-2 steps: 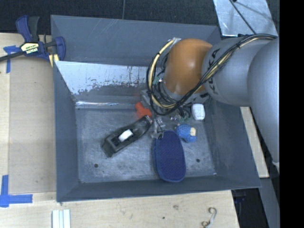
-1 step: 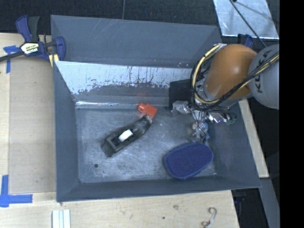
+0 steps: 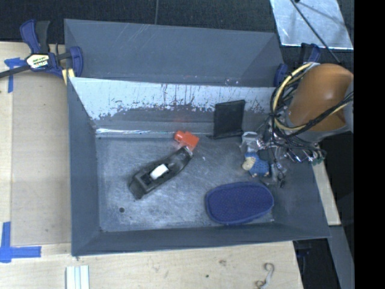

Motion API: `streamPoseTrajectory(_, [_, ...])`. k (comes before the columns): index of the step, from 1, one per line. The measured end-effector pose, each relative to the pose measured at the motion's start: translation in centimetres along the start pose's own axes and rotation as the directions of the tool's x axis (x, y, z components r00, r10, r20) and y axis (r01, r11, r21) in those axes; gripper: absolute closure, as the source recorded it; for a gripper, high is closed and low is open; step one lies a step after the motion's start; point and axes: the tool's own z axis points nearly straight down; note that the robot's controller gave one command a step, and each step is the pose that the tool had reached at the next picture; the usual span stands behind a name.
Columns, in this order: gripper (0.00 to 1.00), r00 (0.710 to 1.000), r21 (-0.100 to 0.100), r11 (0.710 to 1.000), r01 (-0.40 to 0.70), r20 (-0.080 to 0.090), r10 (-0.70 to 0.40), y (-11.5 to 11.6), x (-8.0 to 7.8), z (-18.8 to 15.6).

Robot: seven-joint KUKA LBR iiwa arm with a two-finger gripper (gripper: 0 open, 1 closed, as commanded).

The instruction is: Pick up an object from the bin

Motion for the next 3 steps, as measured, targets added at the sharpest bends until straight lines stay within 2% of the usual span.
streamPoseTrajectory(1, [1.00,1.000,0.000,1.000,0.006,0.001,-0.006,0.3,-0.3,-0.1])
streamPoseTrajectory(2, [1.00,1.000,0.010,1.000,0.023,0.005,-0.023,2.7,0.9,-11.7])
streamPoseTrajectory(3, [1.00,0.941,0.009,0.941,0.338,0.000,-0.338,2.0,4.0,-18.8])
